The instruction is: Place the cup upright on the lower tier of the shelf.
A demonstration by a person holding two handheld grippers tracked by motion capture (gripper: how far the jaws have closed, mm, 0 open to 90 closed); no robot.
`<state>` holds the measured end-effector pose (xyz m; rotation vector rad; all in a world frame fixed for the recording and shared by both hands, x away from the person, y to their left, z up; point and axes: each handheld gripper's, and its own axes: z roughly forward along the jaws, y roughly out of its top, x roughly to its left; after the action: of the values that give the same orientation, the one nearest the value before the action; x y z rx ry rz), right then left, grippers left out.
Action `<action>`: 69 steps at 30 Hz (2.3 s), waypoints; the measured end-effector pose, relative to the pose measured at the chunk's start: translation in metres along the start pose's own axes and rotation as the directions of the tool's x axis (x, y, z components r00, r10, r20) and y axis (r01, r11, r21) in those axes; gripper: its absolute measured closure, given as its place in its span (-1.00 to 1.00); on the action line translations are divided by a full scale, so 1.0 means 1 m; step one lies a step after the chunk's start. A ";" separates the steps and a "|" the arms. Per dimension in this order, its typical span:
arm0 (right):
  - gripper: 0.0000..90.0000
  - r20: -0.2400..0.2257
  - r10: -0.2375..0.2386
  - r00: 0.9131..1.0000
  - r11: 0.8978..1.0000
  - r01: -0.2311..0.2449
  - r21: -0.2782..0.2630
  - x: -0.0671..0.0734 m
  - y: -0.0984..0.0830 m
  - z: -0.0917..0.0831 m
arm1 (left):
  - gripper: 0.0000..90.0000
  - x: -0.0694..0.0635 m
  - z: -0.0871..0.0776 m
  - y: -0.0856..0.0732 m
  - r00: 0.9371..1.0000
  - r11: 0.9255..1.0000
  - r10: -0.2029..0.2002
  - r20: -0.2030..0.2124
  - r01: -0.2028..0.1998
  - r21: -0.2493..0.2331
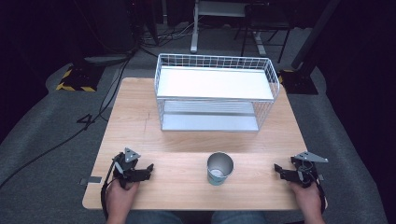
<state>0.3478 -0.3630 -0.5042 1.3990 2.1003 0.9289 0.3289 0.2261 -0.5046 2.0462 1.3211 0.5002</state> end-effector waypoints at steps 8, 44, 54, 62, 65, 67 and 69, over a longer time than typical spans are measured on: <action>-0.67 -0.018 0.019 1.000 1.000 -0.019 -0.001 0.001 0.002 0.001 | -0.66 0.000 0.001 0.001 1.000 1.000 0.002 0.003 -0.002 0.002; -1.00 -0.211 -0.089 0.973 0.971 0.038 -0.235 0.066 0.035 -0.050 | -0.66 0.000 0.004 0.004 1.000 1.000 -0.004 -0.006 0.004 -0.001; -1.00 -0.265 -0.158 0.951 0.973 0.104 -0.207 0.097 0.043 -0.053 | -0.66 0.000 0.004 0.004 1.000 1.000 -0.004 -0.006 0.004 -0.001; -1.00 -0.314 -0.202 0.928 0.968 0.141 -0.208 0.125 0.045 -0.048 | -0.66 0.000 0.004 0.004 1.000 1.000 -0.004 -0.006 0.004 -0.001; -1.00 -0.326 -0.211 0.922 0.967 0.148 -0.208 0.131 0.045 -0.047 | -0.66 0.000 0.004 0.004 1.000 1.000 -0.004 -0.006 0.004 -0.001; -1.00 -0.338 -0.222 0.915 0.966 0.158 -0.206 0.137 0.045 -0.046 | -0.66 0.000 0.004 0.004 1.000 1.000 -0.004 -0.006 0.004 -0.001; -1.00 -0.352 -0.239 0.905 0.963 0.175 -0.203 0.145 0.044 -0.045 | -0.66 0.000 0.004 0.004 1.000 1.000 -0.004 -0.006 0.004 -0.001</action>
<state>0.2889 -0.2301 -0.4414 0.9453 2.3207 1.3301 0.3336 0.2234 -0.5045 2.0425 1.3274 0.5060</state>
